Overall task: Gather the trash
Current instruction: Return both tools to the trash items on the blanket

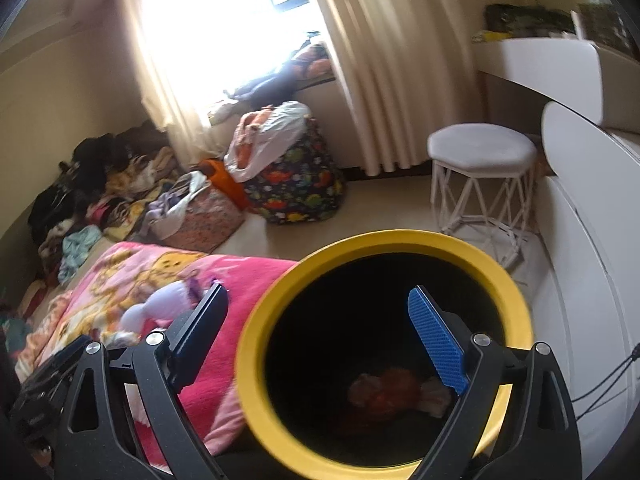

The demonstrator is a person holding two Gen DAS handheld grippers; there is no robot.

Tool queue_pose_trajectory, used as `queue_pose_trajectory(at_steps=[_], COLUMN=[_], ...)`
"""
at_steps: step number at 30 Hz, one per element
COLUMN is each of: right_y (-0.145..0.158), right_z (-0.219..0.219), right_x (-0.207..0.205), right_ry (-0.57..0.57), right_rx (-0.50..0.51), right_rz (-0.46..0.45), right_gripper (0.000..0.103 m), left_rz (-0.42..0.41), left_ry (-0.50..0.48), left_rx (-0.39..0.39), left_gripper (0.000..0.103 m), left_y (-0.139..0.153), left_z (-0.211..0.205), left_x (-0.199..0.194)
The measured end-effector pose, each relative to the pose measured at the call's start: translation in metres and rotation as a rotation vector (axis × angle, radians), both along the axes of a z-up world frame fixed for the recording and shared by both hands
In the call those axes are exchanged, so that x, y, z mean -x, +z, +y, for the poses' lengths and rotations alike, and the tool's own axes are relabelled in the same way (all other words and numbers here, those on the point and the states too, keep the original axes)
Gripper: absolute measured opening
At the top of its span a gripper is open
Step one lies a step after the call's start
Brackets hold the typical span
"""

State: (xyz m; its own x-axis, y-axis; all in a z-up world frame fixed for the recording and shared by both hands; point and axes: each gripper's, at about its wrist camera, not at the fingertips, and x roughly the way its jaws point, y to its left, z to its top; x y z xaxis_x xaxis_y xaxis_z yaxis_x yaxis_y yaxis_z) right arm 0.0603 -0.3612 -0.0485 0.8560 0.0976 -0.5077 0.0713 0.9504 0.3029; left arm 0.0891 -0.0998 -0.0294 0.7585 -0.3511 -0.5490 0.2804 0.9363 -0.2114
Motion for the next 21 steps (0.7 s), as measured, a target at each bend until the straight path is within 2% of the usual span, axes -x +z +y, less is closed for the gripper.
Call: queue_pose_trajectory(at_steps=[21], right_y=[0.003], right_z=[0.099], right_x=[0.007], right_ry=[0.259], right_rx=[0.055], right_rz=[-0.011], right_gripper=[0.089], left_rz=[-0.024], left_ry=[0.195], left_rx=[0.03], left_gripper=[0.092], left_y=[0.003], left_z=[0.081], left_x=[0.008])
